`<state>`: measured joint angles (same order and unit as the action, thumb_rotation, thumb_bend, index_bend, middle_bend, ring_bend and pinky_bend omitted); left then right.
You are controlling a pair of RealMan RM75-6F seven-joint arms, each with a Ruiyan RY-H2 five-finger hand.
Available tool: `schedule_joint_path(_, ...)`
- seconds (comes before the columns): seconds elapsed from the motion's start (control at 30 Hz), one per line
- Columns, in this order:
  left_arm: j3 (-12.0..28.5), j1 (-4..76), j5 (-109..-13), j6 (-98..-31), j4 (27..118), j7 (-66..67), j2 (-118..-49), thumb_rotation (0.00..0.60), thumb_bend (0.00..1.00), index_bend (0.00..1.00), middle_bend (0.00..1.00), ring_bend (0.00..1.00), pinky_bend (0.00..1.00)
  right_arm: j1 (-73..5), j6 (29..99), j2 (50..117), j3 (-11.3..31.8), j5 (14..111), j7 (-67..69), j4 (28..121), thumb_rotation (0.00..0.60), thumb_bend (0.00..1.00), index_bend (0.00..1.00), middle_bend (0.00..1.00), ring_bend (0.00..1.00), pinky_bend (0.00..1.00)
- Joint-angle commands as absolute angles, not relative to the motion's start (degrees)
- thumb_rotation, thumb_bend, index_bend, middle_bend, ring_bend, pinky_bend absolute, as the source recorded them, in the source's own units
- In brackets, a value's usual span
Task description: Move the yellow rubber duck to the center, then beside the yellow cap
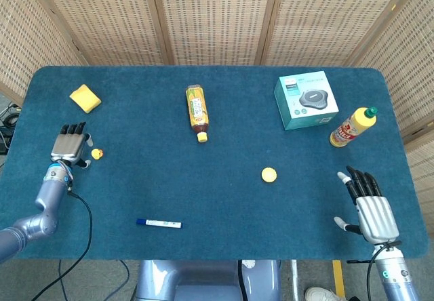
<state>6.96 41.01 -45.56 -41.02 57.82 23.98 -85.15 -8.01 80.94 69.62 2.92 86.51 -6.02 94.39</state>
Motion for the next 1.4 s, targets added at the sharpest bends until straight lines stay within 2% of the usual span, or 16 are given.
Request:
schedule_joint_path(0.03,6.94,40.95,-45.96,-41.11,57.03,23.58,-85.83,0.600,0.25,0.38,0.00,0.00,0.00,-8.03,80.92,69.63,2.90,86.54,-5.92,94.37,0.600,0.00,0.10,0.00,0.00,0.00)
schedule_joint_path(0.57,7.05,41.37,-46.43,-40.38,54.53,23.83,-88.58,0.600,0.25,0.39,0.00,0.00,0.00,-8.07,81.07,69.42,2.87,86.75,-5.00,94.28,0.600,0.00,0.10,0.00,0.00,0.00)
schedule_joint_path(1.03,6.67,40.80,-47.89,-41.23,54.38,23.83,-89.67,0.600,0.29,0.53,0.00,0.00,0.00,-7.81,81.64,68.99,2.82,87.03,-3.49,94.16,0.600,0.00,0.10,0.00,0.00,0.00)
schedule_joint_path(1.4,7.71,40.24,-50.82,-43.19,57.29,21.23,-87.29,0.600,0.29,0.53,0.00,0.00,0.00,-7.88,81.54,69.04,2.77,87.13,-3.62,94.16,0.600,0.00,0.10,0.00,0.00,0.00)
